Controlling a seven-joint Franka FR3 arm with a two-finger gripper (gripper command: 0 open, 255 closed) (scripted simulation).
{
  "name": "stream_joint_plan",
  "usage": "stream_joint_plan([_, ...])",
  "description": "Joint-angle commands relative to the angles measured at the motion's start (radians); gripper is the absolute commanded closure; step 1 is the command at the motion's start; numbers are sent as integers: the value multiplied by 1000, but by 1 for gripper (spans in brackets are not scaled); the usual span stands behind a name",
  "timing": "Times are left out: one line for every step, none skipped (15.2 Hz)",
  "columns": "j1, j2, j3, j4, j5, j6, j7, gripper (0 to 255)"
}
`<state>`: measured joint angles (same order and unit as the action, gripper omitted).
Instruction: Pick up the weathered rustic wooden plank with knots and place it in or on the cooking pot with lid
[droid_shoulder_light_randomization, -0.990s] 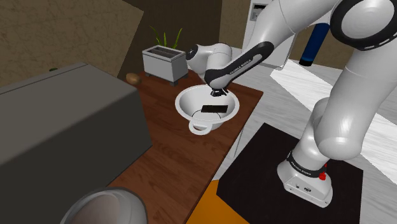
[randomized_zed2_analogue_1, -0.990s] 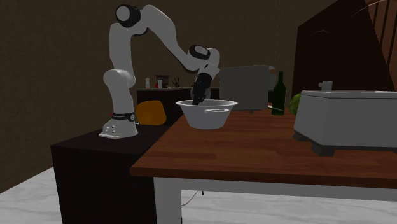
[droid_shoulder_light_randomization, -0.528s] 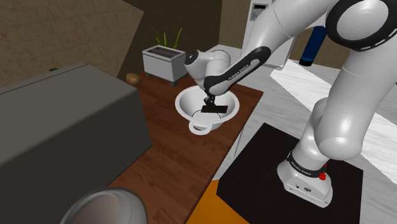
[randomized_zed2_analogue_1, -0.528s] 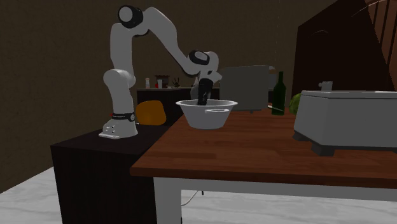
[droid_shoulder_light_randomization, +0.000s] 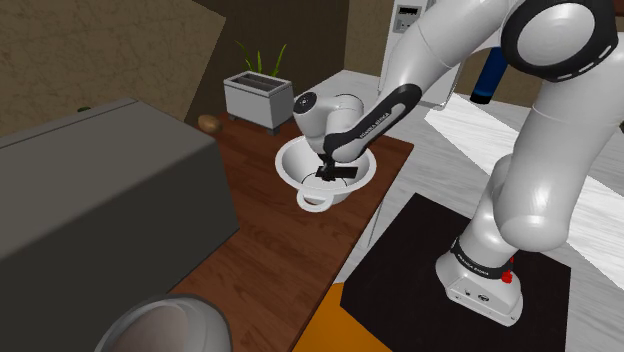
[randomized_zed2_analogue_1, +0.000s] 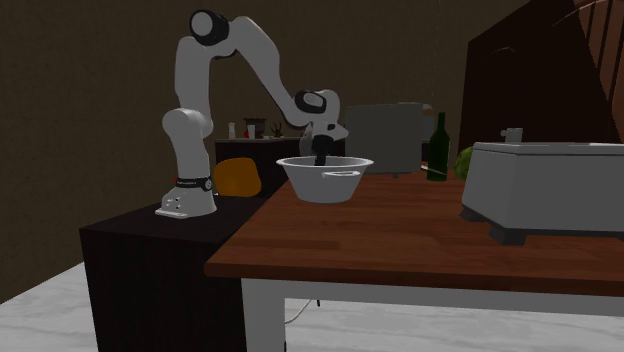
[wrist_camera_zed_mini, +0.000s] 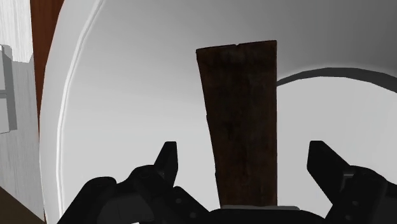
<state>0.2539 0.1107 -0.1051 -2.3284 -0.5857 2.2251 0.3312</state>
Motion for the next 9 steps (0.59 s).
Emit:
stream_joint_plan([-7, 15, -7, -9, -12, 27, 4, 0])
stream_joint_plan([-12, 28, -12, -14, -22, 47, 10, 0])
stream_joint_plan([-12, 28, -12, -14, -22, 47, 10, 0])
stream_joint_plan([-12, 28, -12, -14, -22, 47, 10, 0])
stream_joint_plan([-12, 28, -12, -14, -22, 47, 10, 0])
stream_joint_plan([-12, 28, -12, -14, -22, 47, 10, 0])
stream_joint_plan([-12, 28, -12, -14, -22, 47, 10, 0])
stream_joint_plan([-12, 28, -12, -14, -22, 47, 10, 0])
stream_joint_plan([-12, 28, -12, -14, -22, 47, 10, 0])
